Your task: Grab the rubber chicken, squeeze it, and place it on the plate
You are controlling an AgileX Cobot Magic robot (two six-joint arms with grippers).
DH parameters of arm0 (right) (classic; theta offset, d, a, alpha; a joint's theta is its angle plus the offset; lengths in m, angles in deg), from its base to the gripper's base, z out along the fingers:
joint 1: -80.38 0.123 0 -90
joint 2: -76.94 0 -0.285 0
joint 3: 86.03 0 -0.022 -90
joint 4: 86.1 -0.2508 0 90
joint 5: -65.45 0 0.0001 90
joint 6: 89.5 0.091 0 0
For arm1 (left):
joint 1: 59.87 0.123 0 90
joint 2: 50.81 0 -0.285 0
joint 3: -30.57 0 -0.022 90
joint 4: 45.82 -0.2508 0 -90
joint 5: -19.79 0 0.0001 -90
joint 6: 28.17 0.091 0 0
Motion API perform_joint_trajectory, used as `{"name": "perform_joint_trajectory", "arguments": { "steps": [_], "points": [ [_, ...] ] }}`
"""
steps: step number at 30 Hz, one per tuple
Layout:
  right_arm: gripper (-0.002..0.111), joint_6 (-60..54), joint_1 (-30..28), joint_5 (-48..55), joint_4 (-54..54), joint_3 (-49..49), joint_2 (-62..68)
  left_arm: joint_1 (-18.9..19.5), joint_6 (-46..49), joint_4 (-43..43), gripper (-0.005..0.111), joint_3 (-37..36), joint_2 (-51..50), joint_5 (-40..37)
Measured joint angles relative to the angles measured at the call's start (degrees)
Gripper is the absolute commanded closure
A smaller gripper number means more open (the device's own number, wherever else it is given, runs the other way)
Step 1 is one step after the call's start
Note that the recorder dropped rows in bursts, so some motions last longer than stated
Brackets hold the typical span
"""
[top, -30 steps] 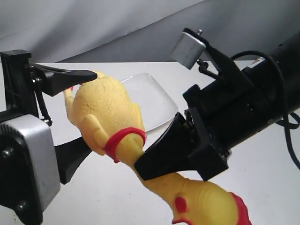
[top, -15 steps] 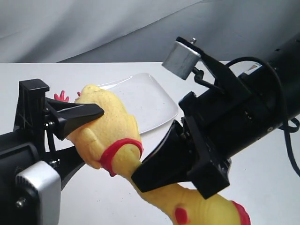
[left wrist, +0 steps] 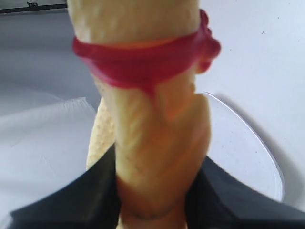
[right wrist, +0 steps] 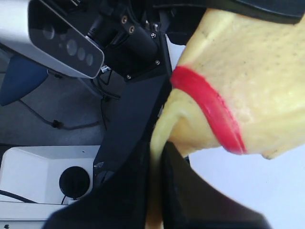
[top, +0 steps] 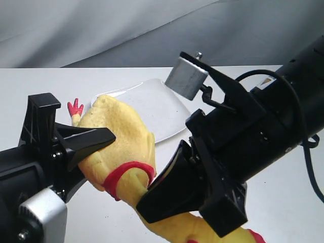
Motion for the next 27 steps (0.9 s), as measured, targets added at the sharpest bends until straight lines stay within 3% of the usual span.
{"name": "perform_joint_trajectory", "arguments": {
  "steps": [2,4,5,7,8,14,15,18,19,24,27],
  "points": [
    [0.108,0.00,0.13,0.00,0.00,0.00,0.00,0.00,0.07,-1.07,0.098,0.00,0.00,0.09],
    [0.108,0.00,0.13,0.00,0.07,0.00,0.00,0.00,0.07,-2.14,0.079,0.00,0.00,0.09],
    [0.108,0.00,0.13,0.00,0.07,0.00,0.00,0.00,0.07,-2.26,0.061,0.00,0.00,0.09],
    [0.108,0.00,0.13,0.00,0.07,0.00,0.00,0.00,0.07,-2.50,0.039,-0.10,0.00,0.09],
    [0.108,0.00,0.13,0.10,0.07,0.00,-0.15,0.00,0.20,-2.82,0.036,-0.13,0.00,0.09],
    [0.108,-0.22,0.13,0.21,0.07,0.00,-0.28,0.00,0.20,-2.92,0.041,-0.23,0.00,0.09],
    [0.108,-0.22,0.13,0.21,0.07,0.00,-0.28,0.00,0.20,-2.92,0.051,-0.23,0.00,0.09],
    [0.108,-0.22,0.13,0.21,0.07,0.00,-0.28,0.00,-0.28,-2.92,0.100,-0.23,0.00,-0.45],
    [0.108,-0.22,0.13,-0.07,0.07,0.00,-0.28,0.00,-0.77,-2.92,0.106,-0.23,0.00,-0.84],
    [0.108,-0.22,0.13,-1.17,0.07,0.00,-0.28,-0.12,-1.37,-2.92,0.105,-0.23,0.00,-2.39],
    [0.108,-0.22,0.13,-1.52,0.07,0.00,-0.28,-0.12,-1.37,-2.92,0.095,-0.23,0.00,-2.72]
  ]
}}
